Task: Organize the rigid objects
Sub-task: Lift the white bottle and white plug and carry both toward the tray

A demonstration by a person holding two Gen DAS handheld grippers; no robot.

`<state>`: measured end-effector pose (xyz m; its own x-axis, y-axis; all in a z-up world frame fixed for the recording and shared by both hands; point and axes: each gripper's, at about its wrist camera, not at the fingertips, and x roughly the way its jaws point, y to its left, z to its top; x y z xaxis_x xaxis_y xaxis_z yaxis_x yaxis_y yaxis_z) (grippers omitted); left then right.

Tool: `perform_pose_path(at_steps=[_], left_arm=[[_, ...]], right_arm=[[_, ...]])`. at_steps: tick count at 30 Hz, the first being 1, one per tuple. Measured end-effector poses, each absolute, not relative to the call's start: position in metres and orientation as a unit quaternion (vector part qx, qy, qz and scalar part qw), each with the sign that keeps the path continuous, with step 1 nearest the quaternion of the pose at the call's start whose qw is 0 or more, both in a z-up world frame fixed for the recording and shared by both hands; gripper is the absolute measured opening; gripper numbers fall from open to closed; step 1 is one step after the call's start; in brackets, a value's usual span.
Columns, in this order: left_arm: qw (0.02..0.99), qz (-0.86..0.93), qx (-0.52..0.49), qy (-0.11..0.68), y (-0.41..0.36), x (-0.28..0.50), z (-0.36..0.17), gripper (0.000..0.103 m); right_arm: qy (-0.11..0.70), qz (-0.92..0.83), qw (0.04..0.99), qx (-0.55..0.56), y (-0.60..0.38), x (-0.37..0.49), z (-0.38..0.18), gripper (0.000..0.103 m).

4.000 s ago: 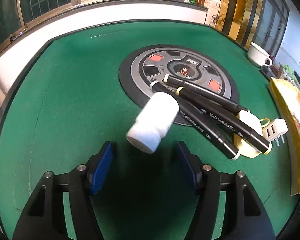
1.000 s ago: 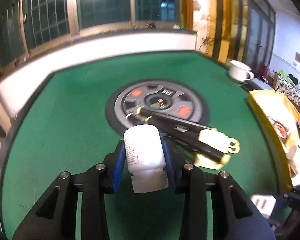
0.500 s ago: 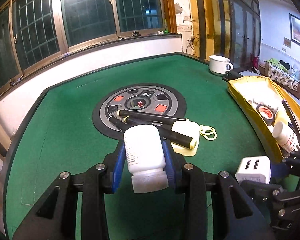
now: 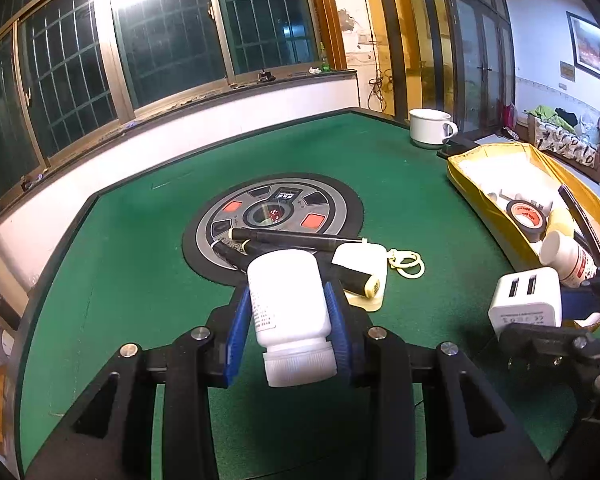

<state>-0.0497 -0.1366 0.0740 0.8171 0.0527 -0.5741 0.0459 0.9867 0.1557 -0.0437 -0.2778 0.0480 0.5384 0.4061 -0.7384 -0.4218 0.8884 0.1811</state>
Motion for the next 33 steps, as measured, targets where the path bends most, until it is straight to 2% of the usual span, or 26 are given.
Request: perform_pose_path(at_steps=[33], left_arm=[[0.95,-0.066,0.096,0.29,-0.193,-0.068,0.086,0.035]], right_arm=[[0.387,0.206,0.898,0.025,-0.333,-0.054,0.076,0.03]])
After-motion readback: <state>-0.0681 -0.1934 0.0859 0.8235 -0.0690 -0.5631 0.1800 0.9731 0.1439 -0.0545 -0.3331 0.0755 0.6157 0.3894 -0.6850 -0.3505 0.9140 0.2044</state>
